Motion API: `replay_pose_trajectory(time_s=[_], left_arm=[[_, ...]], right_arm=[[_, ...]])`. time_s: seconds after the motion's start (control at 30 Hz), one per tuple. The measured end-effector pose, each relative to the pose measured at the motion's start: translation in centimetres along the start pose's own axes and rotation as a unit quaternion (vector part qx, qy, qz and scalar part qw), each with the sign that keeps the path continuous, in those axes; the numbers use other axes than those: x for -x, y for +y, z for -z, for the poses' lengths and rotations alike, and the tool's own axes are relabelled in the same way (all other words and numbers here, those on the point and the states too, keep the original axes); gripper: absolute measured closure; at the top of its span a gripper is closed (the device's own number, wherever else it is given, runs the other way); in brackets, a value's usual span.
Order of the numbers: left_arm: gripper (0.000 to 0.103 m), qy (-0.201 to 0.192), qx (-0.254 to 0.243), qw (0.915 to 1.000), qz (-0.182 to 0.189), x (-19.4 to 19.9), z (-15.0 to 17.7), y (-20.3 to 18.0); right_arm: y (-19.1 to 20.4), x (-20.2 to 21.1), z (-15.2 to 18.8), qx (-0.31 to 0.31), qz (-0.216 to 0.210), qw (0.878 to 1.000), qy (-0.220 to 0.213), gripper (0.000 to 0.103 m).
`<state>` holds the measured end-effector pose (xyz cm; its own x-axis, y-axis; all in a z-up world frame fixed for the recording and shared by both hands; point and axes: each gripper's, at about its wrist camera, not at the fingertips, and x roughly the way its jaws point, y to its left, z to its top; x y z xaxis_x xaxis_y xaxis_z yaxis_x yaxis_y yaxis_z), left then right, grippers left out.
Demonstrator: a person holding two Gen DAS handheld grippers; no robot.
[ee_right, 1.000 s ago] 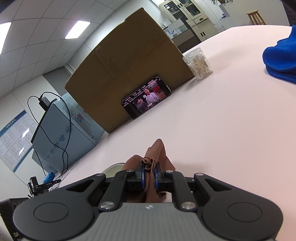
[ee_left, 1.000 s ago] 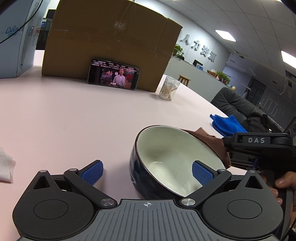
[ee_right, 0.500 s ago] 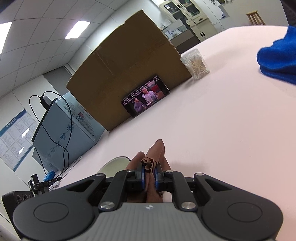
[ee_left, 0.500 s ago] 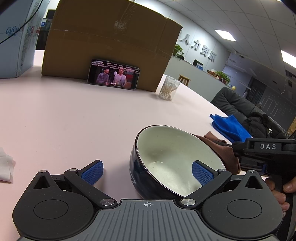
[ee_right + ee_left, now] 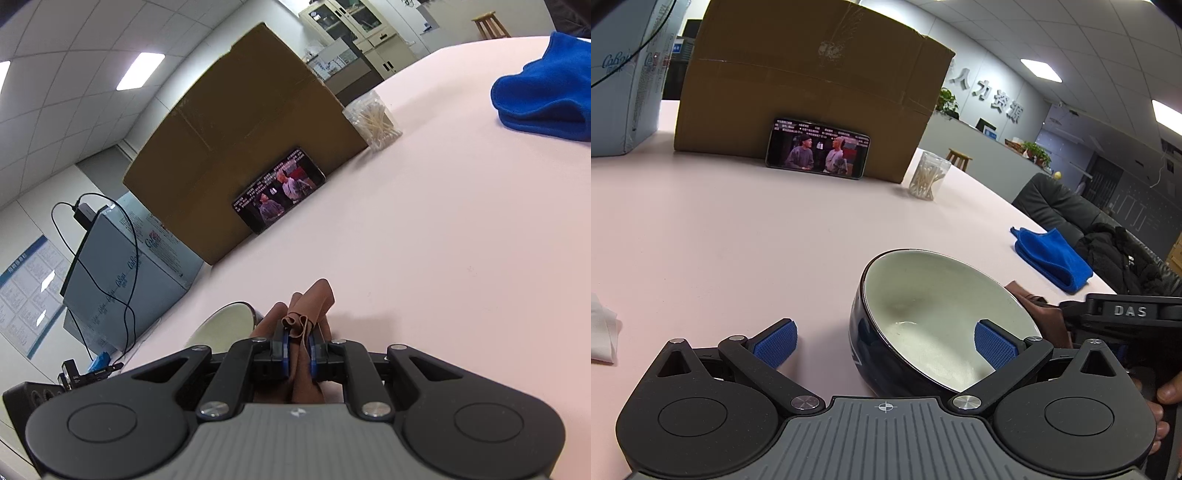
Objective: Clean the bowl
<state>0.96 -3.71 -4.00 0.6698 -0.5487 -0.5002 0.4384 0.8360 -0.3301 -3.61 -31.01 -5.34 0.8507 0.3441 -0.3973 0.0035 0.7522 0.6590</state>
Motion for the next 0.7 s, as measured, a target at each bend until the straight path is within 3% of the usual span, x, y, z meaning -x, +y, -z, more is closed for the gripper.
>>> replay_pose_trajectory(time_s=[0.17, 0.37, 0.7], left_arm=[[0.0, 0.0, 0.0, 1.0, 0.0, 0.0, -0.1, -0.1], [0.0, 0.0, 0.0, 1.0, 0.0, -0.1, -0.1, -0.1], [0.0, 0.0, 0.0, 1.0, 0.0, -0.1, -0.1, -0.2]], right_arm=[[1.1, -0.4, -0.7, 0.025, 0.007, 1.0, -0.015, 0.09], [0.6, -1.5, -0.4, 0.016, 0.024, 1.0, 0.005, 0.09], [0.8, 0.6, 0.3, 0.029, 0.017, 0.999, 0.006, 0.09]])
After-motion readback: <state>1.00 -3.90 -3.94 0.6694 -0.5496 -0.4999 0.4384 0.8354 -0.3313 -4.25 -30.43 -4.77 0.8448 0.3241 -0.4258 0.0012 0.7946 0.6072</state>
